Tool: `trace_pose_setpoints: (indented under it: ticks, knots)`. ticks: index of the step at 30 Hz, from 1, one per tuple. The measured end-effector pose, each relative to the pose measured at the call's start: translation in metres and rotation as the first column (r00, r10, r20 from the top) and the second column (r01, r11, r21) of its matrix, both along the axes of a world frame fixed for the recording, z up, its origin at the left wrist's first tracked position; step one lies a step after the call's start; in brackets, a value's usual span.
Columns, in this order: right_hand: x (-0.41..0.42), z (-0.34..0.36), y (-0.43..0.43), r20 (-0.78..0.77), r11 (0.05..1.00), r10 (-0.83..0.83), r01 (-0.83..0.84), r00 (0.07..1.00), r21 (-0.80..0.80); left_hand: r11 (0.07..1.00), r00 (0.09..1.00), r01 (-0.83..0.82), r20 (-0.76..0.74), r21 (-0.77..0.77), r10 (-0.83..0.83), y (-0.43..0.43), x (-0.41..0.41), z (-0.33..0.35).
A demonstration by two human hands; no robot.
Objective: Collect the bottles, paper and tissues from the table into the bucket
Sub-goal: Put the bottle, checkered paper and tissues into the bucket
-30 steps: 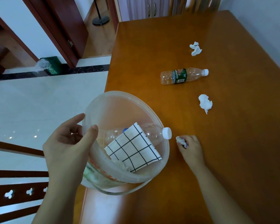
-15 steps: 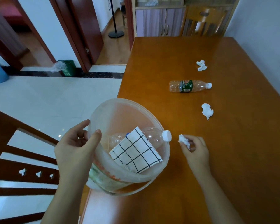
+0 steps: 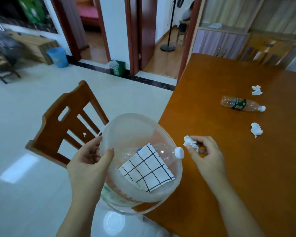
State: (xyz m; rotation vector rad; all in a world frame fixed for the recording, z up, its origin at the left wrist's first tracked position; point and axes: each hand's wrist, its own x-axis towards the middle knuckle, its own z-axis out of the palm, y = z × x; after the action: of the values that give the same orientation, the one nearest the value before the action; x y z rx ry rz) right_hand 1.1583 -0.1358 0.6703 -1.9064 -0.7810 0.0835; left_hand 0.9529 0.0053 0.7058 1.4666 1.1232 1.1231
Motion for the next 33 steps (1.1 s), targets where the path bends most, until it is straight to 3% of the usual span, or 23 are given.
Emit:
trace_pose_setpoints:
  ticks: [9, 16, 24, 29, 33]
  knots:
    - [-0.178, 0.006, 0.042, -0.075, 0.905, 0.414, -0.419, 0.907, -0.075, 0.967, 0.964, -0.234, 0.106, -0.101, 0.244, -0.021, -0.168, -0.026]
    - [-0.288, -0.01, 0.079, -0.095, 0.703, 0.679, -0.683, 0.728, -0.199, 0.901, 0.897, -0.413, 0.114, -0.132, 0.427, -0.025, -0.272, -0.047]
    - [-0.376, -0.011, 0.153, -0.052, 0.435, 0.883, -0.856, 0.466, -0.281, 0.779, 0.764, -0.604, 0.157, -0.167, 0.626, -0.002, -0.359, -0.061]
    - [-0.421, -0.017, 0.221, -0.054, 0.335, 0.931, -0.905, 0.36, -0.261, 0.734, 0.716, -0.656, 0.162, -0.176, 0.679, 0.05, -0.4, -0.064]
    - [-0.447, -0.024, 0.292, -0.086, 0.315, 0.937, -0.924, 0.339, -0.219, 0.713, 0.694, -0.68, 0.16, -0.173, 0.702, 0.109, -0.427, -0.062]
